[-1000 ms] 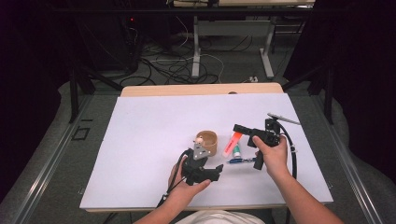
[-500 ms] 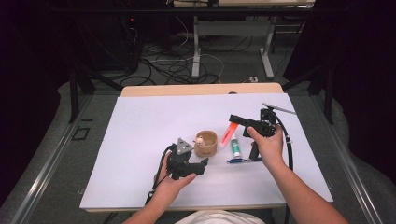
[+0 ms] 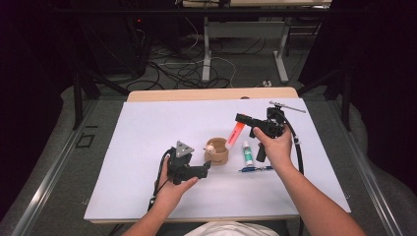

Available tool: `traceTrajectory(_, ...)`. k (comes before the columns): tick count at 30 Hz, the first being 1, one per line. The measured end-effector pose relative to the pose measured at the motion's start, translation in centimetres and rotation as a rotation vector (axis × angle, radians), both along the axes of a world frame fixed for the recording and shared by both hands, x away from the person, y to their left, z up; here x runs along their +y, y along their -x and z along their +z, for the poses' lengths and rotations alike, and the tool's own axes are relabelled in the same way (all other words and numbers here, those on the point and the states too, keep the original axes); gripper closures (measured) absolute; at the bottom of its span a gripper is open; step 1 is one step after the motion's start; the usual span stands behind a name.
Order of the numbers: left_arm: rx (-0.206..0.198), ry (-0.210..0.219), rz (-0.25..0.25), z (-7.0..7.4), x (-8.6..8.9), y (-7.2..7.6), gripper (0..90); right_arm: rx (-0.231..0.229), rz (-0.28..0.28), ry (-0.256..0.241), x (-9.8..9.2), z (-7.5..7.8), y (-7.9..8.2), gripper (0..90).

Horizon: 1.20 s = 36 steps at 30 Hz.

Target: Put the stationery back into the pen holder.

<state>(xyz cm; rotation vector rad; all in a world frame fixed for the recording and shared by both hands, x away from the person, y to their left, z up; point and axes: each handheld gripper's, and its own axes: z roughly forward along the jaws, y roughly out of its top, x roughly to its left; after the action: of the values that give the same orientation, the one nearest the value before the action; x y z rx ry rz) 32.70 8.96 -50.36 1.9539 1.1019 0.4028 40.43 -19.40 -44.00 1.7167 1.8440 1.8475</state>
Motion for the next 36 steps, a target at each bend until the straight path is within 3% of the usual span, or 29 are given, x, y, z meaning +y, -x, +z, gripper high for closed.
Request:
traceTrajectory(3, -0.007, 0.002, 0.013, -0.1, 0.1, -0.1, 14.3, -0.010, -0.019, 0.017, 0.5, 0.0, -0.2, 74.7)
traceTrajectory(7, -0.012, -0.020, 0.012, -0.4, 0.3, -0.5, 4.8, -0.017, -0.014, 0.033, 0.8, 0.0, -0.3, 74.7)
traceTrajectory(9, -0.009, -0.028, 0.006, -0.4, 0.4, -0.6, 2.6, -0.044, -0.024, 0.061, 1.2, -0.3, -0.5, 74.7)
traceTrajectory(12, -0.021, -0.016, 0.021, -0.6, 0.4, -0.8, 0.4, -0.036, -0.019, 0.070, 1.4, -0.4, -0.6, 74.7)
traceTrajectory(20, -0.016, -0.023, 0.046, -1.1, 0.8, -1.1, 0.3, -0.063, -0.021, 0.122, 2.5, -1.3, -1.0, 74.7)
traceTrajectory(31, -0.002, -0.027, 0.038, -1.4, 0.7, -1.1, 0.3, -0.112, -0.005, 0.237, 4.3, -2.5, -1.1, 74.6)
traceTrajectory(34, -0.003, -0.026, 0.037, -1.5, 0.8, -1.1, 0.3, -0.136, 0.001, 0.277, 4.8, -2.8, -0.9, 74.6)
traceTrajectory(36, 0.000, -0.023, 0.039, -1.5, 0.7, -1.1, 0.3, -0.177, 0.003, 0.312, 5.2, -3.3, -0.7, 74.6)
